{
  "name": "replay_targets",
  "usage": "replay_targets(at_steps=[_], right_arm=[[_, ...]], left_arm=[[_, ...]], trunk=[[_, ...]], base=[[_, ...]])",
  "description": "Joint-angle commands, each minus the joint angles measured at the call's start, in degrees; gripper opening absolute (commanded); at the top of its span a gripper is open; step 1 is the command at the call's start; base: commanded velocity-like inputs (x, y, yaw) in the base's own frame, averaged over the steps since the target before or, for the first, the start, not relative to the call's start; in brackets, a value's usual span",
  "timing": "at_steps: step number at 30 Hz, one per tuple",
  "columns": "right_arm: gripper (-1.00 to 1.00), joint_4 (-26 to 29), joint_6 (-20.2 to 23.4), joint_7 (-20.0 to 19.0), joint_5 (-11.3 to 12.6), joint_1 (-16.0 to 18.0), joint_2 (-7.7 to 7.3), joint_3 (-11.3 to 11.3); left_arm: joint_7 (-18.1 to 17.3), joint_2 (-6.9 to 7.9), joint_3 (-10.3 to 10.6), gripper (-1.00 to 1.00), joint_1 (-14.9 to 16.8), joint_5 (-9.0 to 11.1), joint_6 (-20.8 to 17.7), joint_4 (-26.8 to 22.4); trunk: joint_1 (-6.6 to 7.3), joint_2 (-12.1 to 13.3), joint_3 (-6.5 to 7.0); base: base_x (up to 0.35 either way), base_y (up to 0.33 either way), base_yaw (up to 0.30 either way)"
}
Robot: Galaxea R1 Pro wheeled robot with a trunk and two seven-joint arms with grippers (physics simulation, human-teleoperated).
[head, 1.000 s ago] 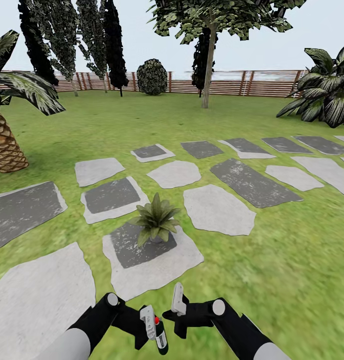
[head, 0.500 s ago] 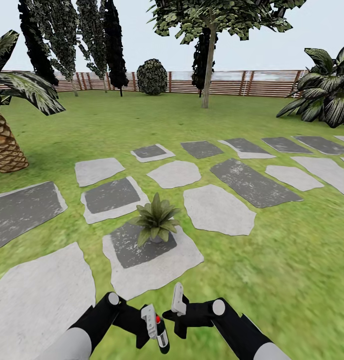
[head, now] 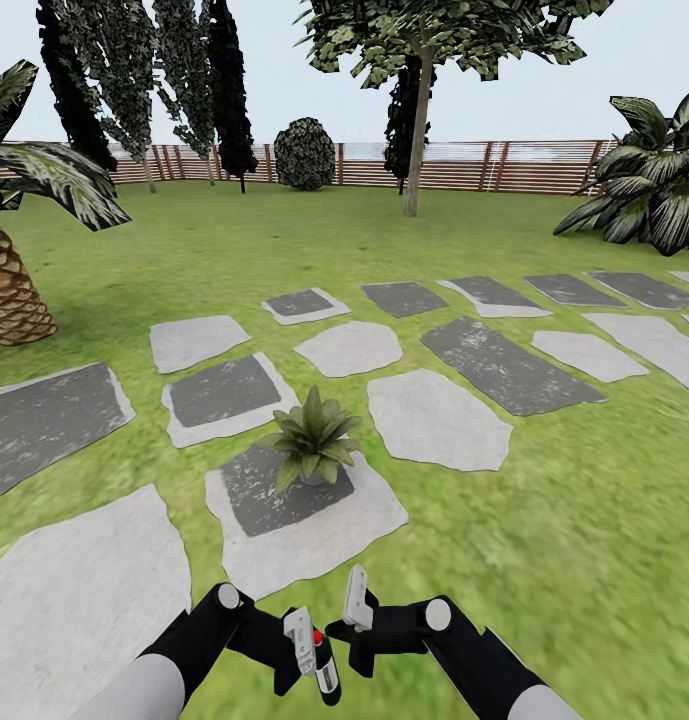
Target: Pick up the pesticide atomizer in the garden and spray insectifuge to fully cover both potted plants in the garden.
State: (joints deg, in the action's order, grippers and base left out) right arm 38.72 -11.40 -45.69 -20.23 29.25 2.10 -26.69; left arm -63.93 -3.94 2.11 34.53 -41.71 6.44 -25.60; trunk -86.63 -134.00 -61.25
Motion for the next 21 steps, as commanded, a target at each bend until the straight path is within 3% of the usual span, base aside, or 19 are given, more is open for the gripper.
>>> replay_targets(at_steps=[1, 21], right_arm=[[-1.00, 0.0, -0.4, 0.0, -0.6, 0.0, 0.01, 0.1], [-1.00, 0.0, -0.4, 0.0, -0.6, 0.0, 0.01, 0.1]], left_arm=[[-0.1, -0.02, -0.1, -1.00, 0.0, -0.5, 0.6, -0.1], [-0.1, -0.80, -0.1, -1.00, 0.0, -0.5, 0.6, 0.0]], trunk=[[0.01, 0.0, -0.05], [0.01, 0.0, -0.05]], base=[[0.000, 0.000, 0.000], [0.000, 0.000, 0.000]])
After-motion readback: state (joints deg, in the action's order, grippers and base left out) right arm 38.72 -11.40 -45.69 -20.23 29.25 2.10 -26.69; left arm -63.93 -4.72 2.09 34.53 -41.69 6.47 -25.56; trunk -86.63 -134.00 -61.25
